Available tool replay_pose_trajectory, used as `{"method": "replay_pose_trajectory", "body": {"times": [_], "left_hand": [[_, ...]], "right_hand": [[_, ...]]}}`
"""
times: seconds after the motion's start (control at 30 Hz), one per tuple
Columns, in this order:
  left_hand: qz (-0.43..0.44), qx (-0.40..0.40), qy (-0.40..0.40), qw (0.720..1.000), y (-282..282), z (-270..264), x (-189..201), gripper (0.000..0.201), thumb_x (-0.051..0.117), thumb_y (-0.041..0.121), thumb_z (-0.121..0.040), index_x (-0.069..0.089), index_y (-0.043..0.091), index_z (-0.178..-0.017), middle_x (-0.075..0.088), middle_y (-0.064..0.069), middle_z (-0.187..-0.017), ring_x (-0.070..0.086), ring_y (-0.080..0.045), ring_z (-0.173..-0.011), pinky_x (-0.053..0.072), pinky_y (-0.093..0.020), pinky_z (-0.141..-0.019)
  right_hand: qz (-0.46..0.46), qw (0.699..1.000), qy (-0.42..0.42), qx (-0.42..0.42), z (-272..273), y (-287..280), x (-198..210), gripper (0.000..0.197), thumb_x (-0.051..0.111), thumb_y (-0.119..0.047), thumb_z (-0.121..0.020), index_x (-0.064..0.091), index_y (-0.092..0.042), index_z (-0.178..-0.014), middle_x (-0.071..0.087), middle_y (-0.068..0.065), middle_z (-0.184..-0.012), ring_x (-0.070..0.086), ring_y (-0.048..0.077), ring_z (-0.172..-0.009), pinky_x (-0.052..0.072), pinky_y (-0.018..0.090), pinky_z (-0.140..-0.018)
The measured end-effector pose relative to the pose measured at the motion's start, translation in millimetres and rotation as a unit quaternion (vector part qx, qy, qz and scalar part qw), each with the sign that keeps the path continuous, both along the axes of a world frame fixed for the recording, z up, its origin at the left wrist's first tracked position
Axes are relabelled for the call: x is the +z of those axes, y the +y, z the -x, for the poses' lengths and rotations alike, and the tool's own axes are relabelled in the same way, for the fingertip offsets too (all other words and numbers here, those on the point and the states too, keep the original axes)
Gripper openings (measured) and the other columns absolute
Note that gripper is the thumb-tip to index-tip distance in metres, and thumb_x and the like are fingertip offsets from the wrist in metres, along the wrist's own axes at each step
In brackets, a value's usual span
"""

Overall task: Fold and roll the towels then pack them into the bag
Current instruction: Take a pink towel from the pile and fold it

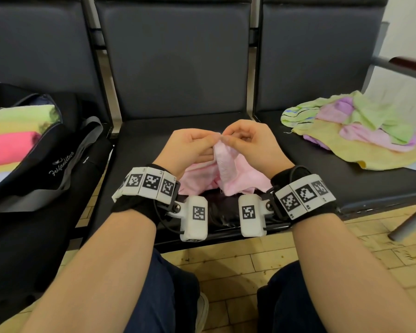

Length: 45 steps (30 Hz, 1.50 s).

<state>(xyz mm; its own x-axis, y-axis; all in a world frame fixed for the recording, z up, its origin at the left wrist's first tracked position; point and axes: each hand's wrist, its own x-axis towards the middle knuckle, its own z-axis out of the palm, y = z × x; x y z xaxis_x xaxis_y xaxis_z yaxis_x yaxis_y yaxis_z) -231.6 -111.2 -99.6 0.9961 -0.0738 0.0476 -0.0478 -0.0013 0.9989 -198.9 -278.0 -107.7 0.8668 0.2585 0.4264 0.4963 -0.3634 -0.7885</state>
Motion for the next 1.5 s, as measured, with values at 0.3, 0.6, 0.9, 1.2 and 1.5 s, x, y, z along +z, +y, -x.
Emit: {"method": "replay_pose_trajectory", "body": {"times": [0.3, 0.6, 0.9, 1.2, 1.5], "left_hand": [[-0.032, -0.002, -0.017, 0.999, 6.3, -2.1, -2.1, 0.016, 0.065, 0.009, -0.088, 0.068, 0.005, -0.104, 0.073, -0.011, -0.094, 0.071, -0.019, -0.086, 0.058, -0.03, -0.079], [-0.154, -0.034, -0.065, 0.985, 23.0, 0.0, 3.4, 0.008, 0.064, 0.016, -0.089, 0.069, 0.015, -0.096, 0.066, 0.01, -0.057, 0.058, 0.002, -0.054, 0.047, -0.013, -0.056], [-0.06, -0.03, -0.103, 0.992, 23.6, -3.4, 2.7, 0.01, 0.057, 0.003, -0.092, 0.066, 0.008, -0.095, 0.067, 0.002, -0.061, 0.061, -0.007, -0.058, 0.052, -0.017, -0.062], [0.013, 0.039, -0.163, 0.986, 29.4, -8.9, 3.9, 0.015, 0.055, 0.003, -0.093, 0.066, 0.014, -0.096, 0.066, 0.002, -0.067, 0.061, -0.009, -0.065, 0.051, -0.021, -0.067], [0.054, 0.049, -0.19, 0.979, 25.8, -8.9, 3.9, 0.013, 0.054, 0.003, -0.094, 0.064, 0.009, -0.1, 0.066, 0.0, -0.068, 0.059, -0.011, -0.067, 0.051, -0.023, -0.07]], "right_hand": [[-0.018, 0.996, 0.079, 0.035, -0.1, -5.3, 2.7, 0.004, 0.064, -0.015, -0.09, 0.068, -0.016, -0.092, 0.07, 0.005, -0.078, 0.066, 0.013, -0.073, 0.053, 0.029, -0.073], [0.075, 0.967, 0.187, 0.157, 0.6, -1.8, 7.4, 0.033, 0.055, 0.004, -0.088, 0.067, -0.024, -0.101, 0.051, 0.0, -0.053, 0.046, 0.006, -0.047, 0.04, 0.017, -0.049], [0.055, 0.997, 0.02, 0.056, -10.1, -1.0, -2.3, 0.019, 0.073, 0.0, -0.078, 0.061, -0.014, -0.072, 0.063, -0.001, -0.094, 0.061, 0.015, -0.079, 0.048, 0.02, -0.072], [0.11, 0.983, -0.142, -0.036, -11.4, 5.3, 0.8, 0.006, 0.063, -0.021, -0.088, 0.061, -0.016, -0.088, 0.052, -0.012, -0.061, 0.044, 0.005, -0.057, 0.038, 0.027, -0.066], [0.255, 0.903, -0.258, -0.231, -22.1, -11.1, -7.7, 0.023, 0.05, -0.015, -0.089, 0.071, -0.018, -0.096, 0.066, 0.004, -0.072, 0.047, 0.025, -0.069, 0.031, 0.037, -0.072]]}}
